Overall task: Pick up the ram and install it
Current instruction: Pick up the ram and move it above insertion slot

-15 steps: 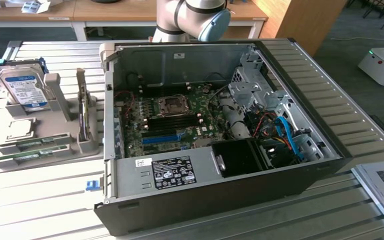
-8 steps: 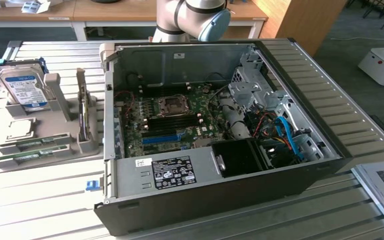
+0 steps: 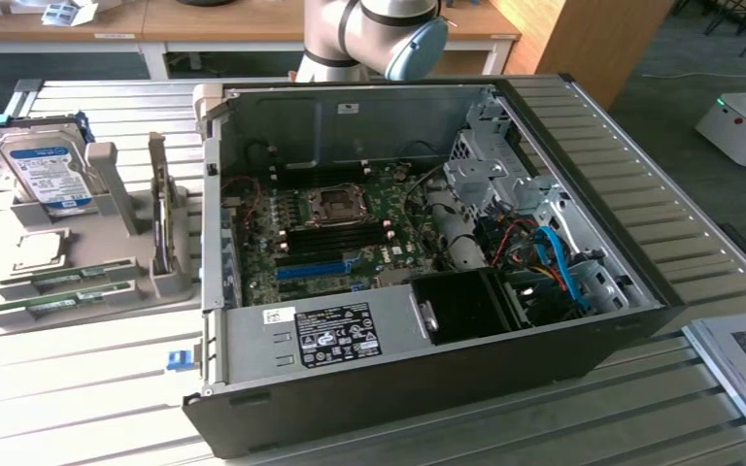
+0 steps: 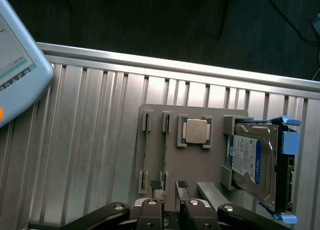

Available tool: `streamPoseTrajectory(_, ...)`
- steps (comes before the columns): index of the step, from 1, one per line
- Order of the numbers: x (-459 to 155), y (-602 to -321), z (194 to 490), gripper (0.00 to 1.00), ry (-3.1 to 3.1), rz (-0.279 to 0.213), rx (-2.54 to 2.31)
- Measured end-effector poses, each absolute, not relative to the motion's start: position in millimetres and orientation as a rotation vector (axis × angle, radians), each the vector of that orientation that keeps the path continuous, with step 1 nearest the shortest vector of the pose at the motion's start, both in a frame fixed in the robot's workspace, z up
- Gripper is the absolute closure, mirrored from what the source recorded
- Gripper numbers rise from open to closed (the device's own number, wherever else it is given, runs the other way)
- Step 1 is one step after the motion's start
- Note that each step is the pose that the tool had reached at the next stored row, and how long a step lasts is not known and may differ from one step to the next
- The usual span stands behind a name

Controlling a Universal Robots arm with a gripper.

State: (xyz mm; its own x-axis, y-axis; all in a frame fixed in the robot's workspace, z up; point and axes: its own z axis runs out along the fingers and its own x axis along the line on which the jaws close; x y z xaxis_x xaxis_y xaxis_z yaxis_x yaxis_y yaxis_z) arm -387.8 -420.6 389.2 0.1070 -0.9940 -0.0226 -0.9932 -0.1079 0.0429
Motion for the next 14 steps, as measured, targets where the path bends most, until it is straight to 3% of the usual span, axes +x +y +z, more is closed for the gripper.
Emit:
streamPoseTrajectory(1,-387.8,-420.6,389.2,0.76,-2.087,-0.071,2.325)
streamPoseTrajectory(10,-387.9,-420.7,389.1,0.76,-2.087,-0.071,2.325)
streamPoseTrajectory(14,-387.8,-420.7,389.2,0.69,-2.087,-0.071,2.325)
